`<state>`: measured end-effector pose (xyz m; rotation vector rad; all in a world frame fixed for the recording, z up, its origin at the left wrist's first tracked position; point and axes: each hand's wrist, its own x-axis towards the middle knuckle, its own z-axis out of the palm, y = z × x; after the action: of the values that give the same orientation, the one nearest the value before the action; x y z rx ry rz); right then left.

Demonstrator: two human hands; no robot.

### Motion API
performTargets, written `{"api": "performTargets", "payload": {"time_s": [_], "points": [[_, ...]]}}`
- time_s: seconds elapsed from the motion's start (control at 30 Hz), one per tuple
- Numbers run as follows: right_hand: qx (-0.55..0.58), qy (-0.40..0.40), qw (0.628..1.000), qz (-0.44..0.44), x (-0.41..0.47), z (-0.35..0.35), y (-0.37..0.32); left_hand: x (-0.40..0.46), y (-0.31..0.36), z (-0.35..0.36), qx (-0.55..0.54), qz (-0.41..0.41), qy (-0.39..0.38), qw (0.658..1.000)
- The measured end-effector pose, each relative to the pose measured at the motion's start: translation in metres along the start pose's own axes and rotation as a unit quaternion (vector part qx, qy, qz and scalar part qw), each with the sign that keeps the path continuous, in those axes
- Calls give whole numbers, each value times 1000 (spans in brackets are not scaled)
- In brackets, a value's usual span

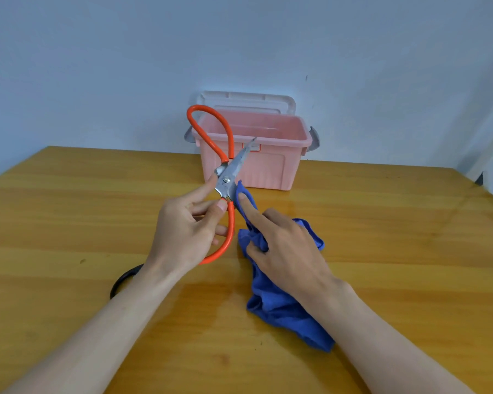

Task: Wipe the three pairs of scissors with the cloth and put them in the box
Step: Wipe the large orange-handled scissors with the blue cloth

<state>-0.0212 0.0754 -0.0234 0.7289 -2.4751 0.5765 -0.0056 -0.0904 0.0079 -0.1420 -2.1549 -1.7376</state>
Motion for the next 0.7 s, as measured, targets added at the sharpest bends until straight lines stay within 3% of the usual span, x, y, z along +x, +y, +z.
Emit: {"api": "performTargets", "payload": {"time_s": [0.23,0.7], "points": [[-41,12,999,-24,-1,4,-3,6,-1,-9,-4,-4,35,999],[-45,-11,999,5,-1,-1,1,2,-2,-3,20,14,-29,999]]}}
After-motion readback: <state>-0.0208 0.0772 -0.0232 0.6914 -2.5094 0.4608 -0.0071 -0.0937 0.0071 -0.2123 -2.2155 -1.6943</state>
